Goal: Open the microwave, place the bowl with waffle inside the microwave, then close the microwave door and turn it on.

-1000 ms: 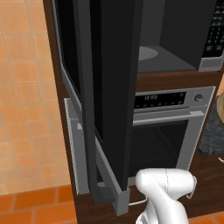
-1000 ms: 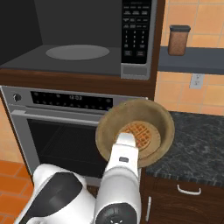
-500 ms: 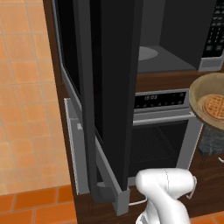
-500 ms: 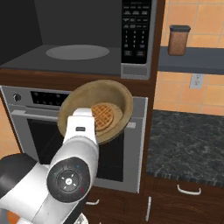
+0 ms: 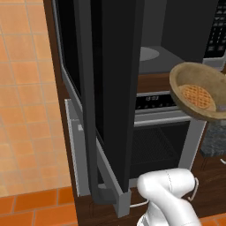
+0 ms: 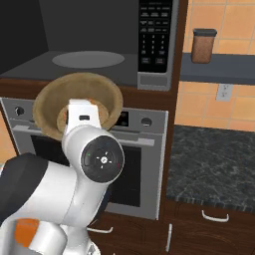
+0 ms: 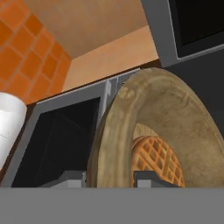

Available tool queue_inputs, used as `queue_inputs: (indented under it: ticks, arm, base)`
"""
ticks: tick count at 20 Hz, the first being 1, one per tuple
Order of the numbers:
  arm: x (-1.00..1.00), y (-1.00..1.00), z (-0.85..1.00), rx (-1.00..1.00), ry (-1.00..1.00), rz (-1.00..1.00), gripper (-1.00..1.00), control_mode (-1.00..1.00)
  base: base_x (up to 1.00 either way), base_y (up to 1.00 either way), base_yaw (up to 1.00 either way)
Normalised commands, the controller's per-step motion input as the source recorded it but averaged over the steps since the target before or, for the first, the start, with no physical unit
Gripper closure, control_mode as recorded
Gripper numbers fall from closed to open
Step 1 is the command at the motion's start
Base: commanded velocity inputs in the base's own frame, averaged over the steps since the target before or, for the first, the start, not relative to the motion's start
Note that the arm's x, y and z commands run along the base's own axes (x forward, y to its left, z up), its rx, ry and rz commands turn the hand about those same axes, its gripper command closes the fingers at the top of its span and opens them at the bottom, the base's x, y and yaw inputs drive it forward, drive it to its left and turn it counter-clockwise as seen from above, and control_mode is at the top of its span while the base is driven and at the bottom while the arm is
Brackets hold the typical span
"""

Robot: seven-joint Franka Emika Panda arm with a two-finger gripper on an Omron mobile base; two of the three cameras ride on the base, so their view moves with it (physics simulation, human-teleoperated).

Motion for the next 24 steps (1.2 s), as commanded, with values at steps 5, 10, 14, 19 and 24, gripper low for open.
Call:
queue_inputs:
  ticks: [5, 10, 14, 19, 24]
  arm:
    - [0.58, 0.63, 0.18, 0.02, 0.00, 0.01, 1.00, -1.00]
    - [0.26, 0.48, 0.41, -0.01, 0.01, -0.02, 1.00, -1.00]
    - [0.06, 0.43, 0.60, -0.02, 0.02, 0.00, 1.00, -1.00]
    - [0.16, 0.32, 0.44, -0.09, 0.17, -0.04, 1.00, -1.00]
    - [0.35, 0.14, 0.17, -0.08, 0.09, -0.08, 1.00, -1.00]
  base:
    - [0.00, 0.00, 0.00]
    - [0.00, 0.00, 0.00]
    - [0.00, 0.00, 0.00]
    - [0.00, 0.00, 0.00]
    - [0.00, 0.00, 0.00]
